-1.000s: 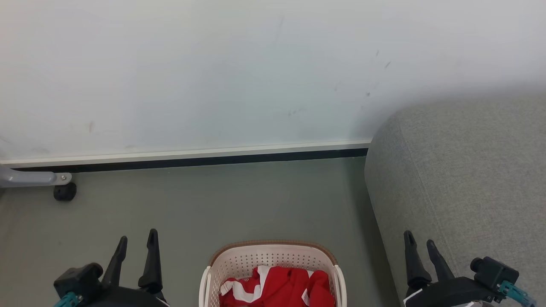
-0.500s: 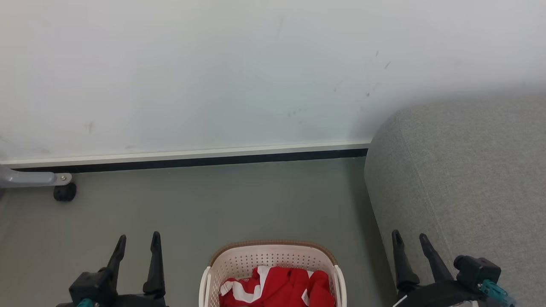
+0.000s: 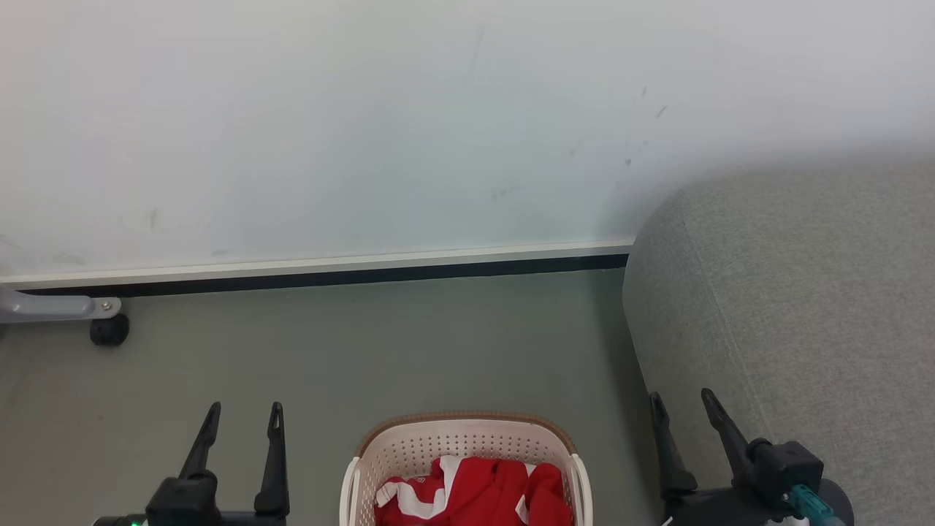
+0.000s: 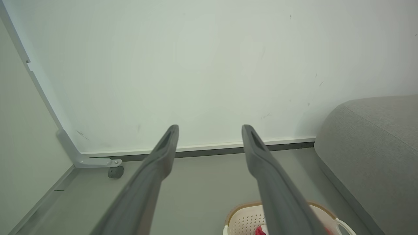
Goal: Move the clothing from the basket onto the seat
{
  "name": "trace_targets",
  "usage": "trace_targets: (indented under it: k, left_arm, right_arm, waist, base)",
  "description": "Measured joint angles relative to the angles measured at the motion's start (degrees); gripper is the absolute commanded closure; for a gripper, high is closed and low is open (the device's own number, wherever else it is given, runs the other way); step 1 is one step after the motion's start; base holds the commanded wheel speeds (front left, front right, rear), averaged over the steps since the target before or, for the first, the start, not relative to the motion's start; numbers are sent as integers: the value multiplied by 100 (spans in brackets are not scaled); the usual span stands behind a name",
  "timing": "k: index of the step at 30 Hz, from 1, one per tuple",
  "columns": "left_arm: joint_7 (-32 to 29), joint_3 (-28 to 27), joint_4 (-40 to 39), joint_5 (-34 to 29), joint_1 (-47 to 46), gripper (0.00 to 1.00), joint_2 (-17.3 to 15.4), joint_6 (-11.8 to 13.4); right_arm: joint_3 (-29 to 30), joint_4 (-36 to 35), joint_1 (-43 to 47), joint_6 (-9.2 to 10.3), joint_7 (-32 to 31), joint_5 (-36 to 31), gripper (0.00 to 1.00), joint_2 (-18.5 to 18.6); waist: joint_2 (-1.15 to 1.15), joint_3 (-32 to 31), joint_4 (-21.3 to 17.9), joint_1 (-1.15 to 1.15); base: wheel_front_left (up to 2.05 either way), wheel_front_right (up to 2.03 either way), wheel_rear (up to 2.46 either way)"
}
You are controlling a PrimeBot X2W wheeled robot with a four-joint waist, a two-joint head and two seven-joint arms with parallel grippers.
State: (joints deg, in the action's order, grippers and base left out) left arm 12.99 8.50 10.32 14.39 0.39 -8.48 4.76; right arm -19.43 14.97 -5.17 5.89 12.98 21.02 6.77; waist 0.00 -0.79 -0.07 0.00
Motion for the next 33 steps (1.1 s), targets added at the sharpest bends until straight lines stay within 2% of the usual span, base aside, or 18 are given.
trace_targets:
  k: [7, 33]
  left_arm:
    - [132, 38, 10, -459, 3, 0, 0, 27]
    - [132, -108, 208, -363, 6, 0, 116, -127]
  right_arm:
    - [-152, -37, -16, 74, 131, -459, 0, 44]
    - [-107, -48, -18, 73, 131, -545, 0, 52]
  waist:
    - [0, -4, -6, 0]
    - [0, -2, -14, 0]
  base:
    - [0, 0, 0]
    - [0, 0, 0]
